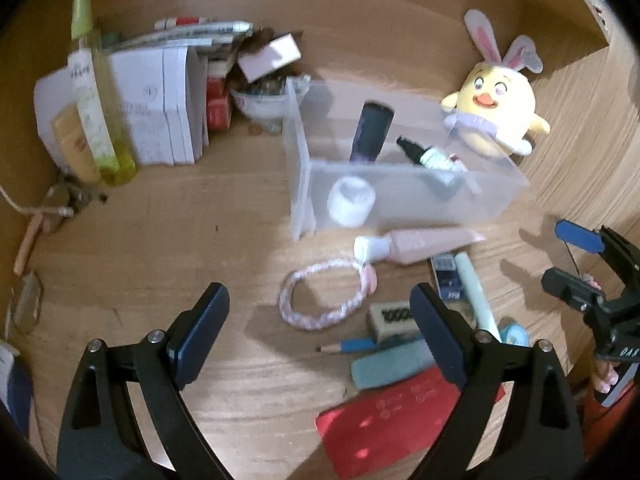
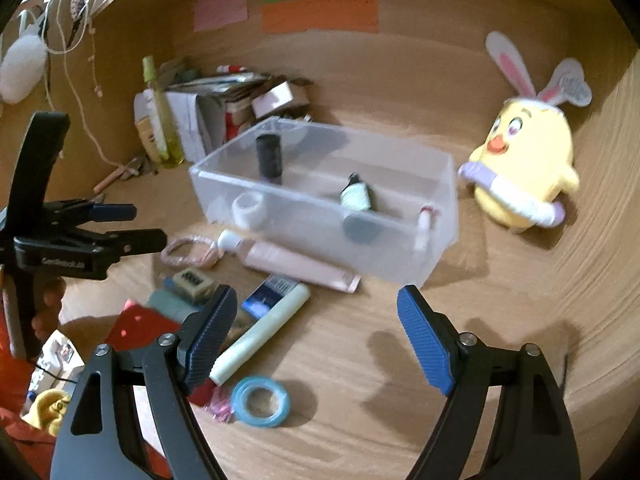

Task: Organize objects
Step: 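Grasp the blue tape roll with the right tool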

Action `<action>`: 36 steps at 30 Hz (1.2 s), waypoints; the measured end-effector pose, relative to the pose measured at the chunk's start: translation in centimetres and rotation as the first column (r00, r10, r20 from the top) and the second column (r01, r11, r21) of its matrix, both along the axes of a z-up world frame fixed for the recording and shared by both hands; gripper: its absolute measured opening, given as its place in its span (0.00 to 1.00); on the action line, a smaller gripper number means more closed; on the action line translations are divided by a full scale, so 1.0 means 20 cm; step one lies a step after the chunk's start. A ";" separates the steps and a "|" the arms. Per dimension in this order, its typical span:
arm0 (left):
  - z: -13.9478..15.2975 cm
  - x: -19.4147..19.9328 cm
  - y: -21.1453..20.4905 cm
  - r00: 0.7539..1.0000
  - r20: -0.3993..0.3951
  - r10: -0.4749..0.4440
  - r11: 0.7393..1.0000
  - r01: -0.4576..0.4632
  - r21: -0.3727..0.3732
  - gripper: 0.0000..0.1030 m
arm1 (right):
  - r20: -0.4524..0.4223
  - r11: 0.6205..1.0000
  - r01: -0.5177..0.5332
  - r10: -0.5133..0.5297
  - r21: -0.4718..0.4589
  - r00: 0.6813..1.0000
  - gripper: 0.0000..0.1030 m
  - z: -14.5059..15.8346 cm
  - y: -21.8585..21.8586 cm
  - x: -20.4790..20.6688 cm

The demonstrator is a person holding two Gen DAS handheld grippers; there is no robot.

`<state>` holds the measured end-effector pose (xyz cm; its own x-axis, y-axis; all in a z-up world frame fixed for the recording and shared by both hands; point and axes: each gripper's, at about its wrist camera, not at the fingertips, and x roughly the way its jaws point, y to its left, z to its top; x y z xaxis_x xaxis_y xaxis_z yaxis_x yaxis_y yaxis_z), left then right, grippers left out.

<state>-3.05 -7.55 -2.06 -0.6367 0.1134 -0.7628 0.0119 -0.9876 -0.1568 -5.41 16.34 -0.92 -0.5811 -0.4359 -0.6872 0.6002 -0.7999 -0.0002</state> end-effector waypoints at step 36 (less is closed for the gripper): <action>-0.15 -0.05 0.29 0.992 0.088 -0.088 0.996 0.090 -0.028 0.38 | 0.171 0.999 -0.043 0.043 -0.004 0.984 0.36 -0.27 0.05 0.13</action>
<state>-4.10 -1.70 -5.11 -0.5569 0.1418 -0.8184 -0.0640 -0.9897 -0.1279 -2.77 17.25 -6.40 -0.4354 -0.4583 -0.7749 0.6253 -0.7731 0.1059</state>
